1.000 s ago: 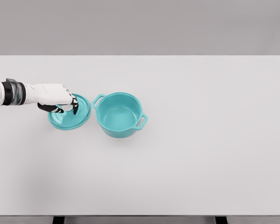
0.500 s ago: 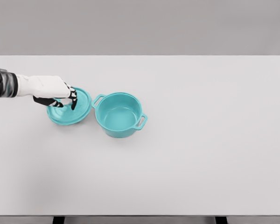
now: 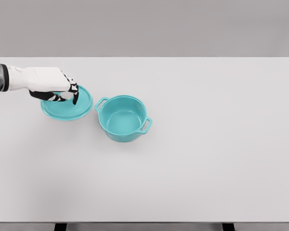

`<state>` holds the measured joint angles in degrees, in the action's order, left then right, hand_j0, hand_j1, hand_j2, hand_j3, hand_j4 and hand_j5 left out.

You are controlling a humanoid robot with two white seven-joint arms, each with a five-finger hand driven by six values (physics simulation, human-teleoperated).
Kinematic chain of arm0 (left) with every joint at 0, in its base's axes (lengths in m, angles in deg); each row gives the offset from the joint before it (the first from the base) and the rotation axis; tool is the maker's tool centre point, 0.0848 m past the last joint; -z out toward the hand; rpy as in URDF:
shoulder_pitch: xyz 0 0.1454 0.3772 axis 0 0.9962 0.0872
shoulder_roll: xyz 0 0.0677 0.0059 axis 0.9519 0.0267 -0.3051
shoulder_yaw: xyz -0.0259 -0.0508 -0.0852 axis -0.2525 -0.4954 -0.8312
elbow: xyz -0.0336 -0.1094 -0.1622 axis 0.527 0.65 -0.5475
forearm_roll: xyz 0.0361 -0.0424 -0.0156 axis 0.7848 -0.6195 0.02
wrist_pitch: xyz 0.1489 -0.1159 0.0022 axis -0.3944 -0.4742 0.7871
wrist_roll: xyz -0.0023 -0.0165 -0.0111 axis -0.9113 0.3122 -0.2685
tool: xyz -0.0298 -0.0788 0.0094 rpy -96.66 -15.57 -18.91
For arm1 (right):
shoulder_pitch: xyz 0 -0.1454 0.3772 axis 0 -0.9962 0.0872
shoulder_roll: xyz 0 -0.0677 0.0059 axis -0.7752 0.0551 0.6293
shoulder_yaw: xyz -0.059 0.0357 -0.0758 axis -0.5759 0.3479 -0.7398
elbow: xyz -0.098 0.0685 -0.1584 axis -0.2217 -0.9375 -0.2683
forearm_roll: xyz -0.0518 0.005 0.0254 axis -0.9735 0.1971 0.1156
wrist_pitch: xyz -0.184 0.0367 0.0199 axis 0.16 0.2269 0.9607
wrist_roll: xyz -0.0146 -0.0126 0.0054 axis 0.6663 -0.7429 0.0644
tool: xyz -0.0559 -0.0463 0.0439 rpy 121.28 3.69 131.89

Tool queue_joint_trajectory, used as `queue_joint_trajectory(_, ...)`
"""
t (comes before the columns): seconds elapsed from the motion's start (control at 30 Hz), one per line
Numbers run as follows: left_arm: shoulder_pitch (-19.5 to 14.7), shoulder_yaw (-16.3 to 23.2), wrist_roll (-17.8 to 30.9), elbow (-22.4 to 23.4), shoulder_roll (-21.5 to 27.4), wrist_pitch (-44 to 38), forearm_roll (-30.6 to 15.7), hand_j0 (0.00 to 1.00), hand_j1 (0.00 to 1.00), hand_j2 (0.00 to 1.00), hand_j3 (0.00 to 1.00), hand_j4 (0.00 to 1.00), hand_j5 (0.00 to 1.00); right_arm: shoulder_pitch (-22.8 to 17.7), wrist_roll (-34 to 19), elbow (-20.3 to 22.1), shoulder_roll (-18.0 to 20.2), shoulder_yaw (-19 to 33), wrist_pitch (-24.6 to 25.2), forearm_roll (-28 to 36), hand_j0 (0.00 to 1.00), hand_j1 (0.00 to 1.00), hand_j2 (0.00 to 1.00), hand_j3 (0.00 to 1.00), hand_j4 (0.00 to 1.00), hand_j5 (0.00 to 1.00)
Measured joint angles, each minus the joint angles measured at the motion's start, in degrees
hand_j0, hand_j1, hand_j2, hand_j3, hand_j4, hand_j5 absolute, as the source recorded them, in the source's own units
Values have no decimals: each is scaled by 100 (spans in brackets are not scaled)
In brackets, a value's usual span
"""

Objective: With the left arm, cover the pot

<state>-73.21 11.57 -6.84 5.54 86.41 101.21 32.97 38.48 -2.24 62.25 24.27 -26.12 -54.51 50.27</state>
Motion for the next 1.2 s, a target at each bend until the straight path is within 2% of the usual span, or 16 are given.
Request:
queue_joint_trajectory(0.17, -18, 1, 0, -337, 4, -1, -455, 49, 49, 49, 49, 49, 49, 0, 0, 0, 0, 0, 0, 0, 100, 100, 100, 100, 100, 100)
queue_joint_trajectory(0.33, -18, 0, 0, -542, -67, 0, -581, 49, 49, 49, 49, 49, 49, 0, 0, 0, 0, 0, 0, 0, 100, 100, 100, 100, 100, 100)
queue_joint_trajectory(0.83, 35, 2, 1, -606, -888, 1, -559, 49, 49, 49, 49, 49, 49, 9, 0, 0, 0, 0, 0, 0, 100, 100, 100, 100, 100, 100)
queue_joint_trajectory(1.2, 105, 11, 1, -531, -1233, 1, -348, 49, 49, 49, 49, 49, 49, 0, 0, 0, 0, 0, 0, 0, 100, 100, 100, 100, 100, 100)
